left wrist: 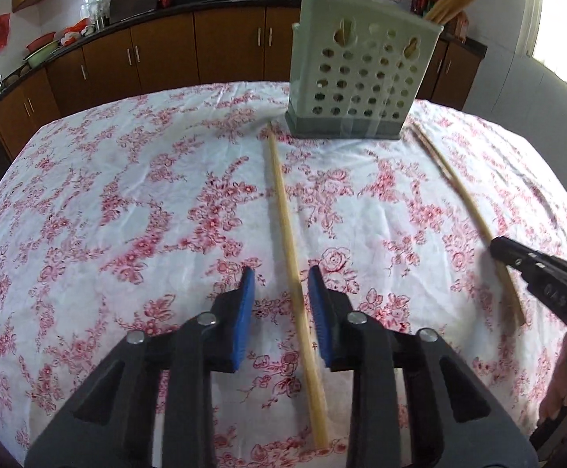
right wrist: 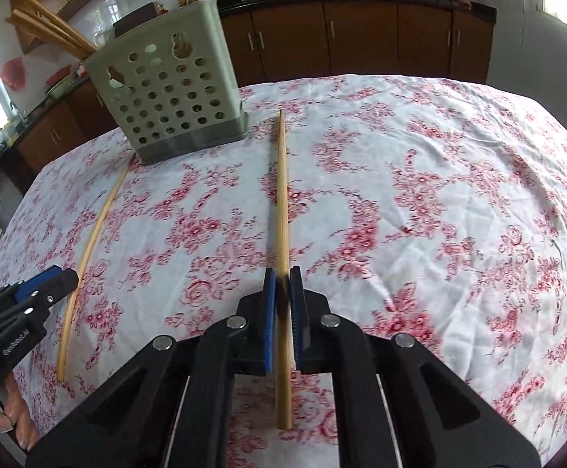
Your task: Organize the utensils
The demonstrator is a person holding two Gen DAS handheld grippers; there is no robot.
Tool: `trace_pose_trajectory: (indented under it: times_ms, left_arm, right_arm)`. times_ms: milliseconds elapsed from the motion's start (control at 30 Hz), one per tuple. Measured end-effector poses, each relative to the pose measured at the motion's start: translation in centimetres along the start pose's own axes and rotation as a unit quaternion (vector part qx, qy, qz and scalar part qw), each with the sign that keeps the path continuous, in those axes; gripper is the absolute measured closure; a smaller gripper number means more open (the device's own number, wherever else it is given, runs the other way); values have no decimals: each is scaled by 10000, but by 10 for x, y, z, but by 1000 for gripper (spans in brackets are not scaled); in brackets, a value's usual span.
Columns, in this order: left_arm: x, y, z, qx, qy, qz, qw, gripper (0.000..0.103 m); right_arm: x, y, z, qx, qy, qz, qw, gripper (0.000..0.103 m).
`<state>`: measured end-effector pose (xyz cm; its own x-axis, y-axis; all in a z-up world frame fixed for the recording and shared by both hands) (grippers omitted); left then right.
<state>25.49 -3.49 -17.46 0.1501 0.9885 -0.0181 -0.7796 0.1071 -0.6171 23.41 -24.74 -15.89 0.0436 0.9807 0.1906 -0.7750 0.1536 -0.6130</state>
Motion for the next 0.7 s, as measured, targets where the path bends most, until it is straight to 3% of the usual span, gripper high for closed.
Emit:
trace_pose_trajectory:
  times_ms: [100,433,700]
  left_arm:
    - [3,-2,-4,-33,-207,-47,9998,95]
    - [68,-35,-28,20,-537,403,9977,94]
    - [81,-53,-39,-88,-433,289,9986,90]
  right_arm:
    - [-2,0,0,-3,2,38,10000,95]
    - [-2,-24,-19,-12,177,257,9995,95]
    - [-7,-41,-34,-54,273,302,9992,95]
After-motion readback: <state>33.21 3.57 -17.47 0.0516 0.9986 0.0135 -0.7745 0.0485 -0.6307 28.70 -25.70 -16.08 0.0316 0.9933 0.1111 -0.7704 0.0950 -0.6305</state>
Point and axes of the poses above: each gripper's, at about its wrist camera, not at the fingertips, and z roughly against the way its jaws point, x to its left, y to its underside, the point moved 9 cm from there along -z, roughly the way its jaws point, and after that the axes turned 1 degree about -z, right-handed, at the moved point
